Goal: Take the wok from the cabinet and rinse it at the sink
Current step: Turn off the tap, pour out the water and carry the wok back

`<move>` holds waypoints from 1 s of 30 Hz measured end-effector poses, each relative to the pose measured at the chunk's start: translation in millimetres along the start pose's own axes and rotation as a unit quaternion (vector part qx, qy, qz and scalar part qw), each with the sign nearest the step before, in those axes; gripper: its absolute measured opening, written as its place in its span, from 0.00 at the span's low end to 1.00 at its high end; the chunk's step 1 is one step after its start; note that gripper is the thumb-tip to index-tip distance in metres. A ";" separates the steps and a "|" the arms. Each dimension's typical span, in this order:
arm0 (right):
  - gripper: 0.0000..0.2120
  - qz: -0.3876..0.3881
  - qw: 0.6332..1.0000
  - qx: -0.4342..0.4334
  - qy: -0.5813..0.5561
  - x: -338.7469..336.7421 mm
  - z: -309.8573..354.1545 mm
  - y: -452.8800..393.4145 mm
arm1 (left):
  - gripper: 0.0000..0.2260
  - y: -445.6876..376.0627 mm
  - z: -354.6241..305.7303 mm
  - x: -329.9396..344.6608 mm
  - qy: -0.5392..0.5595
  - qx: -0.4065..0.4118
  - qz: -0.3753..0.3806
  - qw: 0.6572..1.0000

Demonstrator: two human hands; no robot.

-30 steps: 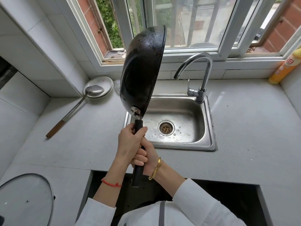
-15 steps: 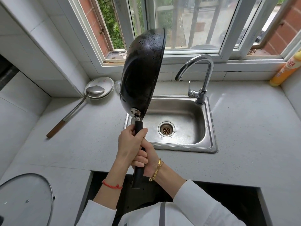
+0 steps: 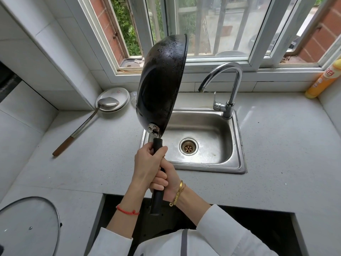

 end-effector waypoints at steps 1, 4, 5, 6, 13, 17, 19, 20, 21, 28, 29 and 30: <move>0.21 -0.001 1.000 0.001 -0.001 -0.2 -0.1 0.0 | 0.10 0.1 -0.3 0.1 0.000 0.001 -0.001 1.000; 0.21 0.000 1.000 0.003 -0.002 -0.3 0.6 0.1 | 0.10 0.4 -1.3 0.2 -0.005 0.005 -0.004 1.000; 0.21 0.002 1.000 0.003 -0.002 0.0 1.1 0.2 | 0.10 0.5 -1.6 0.4 -0.005 0.006 -0.004 1.000; 0.21 0.005 1.000 0.003 -0.002 0.7 1.5 0.5 | 0.10 0.6 -1.8 0.5 -0.004 0.006 -0.004 1.000; 0.23 0.005 1.000 0.007 -0.014 3.2 1.7 3.3 | 0.10 2.6 -2.3 1.0 0.002 0.005 -0.004 1.000; 0.24 -0.003 1.000 0.008 -0.013 5.1 2.5 4.6 | 0.09 3.4 -2.8 0.8 0.000 0.008 -0.006 1.000; 0.24 0.000 1.000 0.008 -0.012 5.8 2.1 6.1 | 0.08 4.5 -2.3 0.7 0.002 0.009 -0.005 1.000; 0.24 0.002 1.000 0.009 -0.014 5.7 2.0 6.7 | 0.08 5.2 -1.9 0.7 0.002 0.009 -0.006 1.000; 0.24 0.005 1.000 0.009 -0.013 5.6 1.6 7.4 | 0.08 5.8 -1.4 0.8 0.001 0.010 -0.007 1.000; 0.21 0.022 1.000 0.016 0.001 4.8 0.3 9.8 | 0.08 8.7 0.5 1.4 0.006 0.005 -0.008 1.000; 0.21 0.025 1.000 0.017 -0.002 4.7 0.3 10.1 | 0.08 8.9 0.5 1.5 0.006 0.003 -0.007 1.000; 0.21 0.025 0.999 0.019 -0.004 4.4 0.5 10.5 | 0.08 9.2 0.7 1.7 0.006 0.002 -0.005 1.000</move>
Point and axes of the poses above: each hand's wrist, its own y-axis away from the middle knuckle, its own x-axis out of the palm, z = x × y, the point moved 1 cm from there along -y, towards the middle knuckle, and after that the axes turned 8 degrees about -x, right-handed, at the moved point
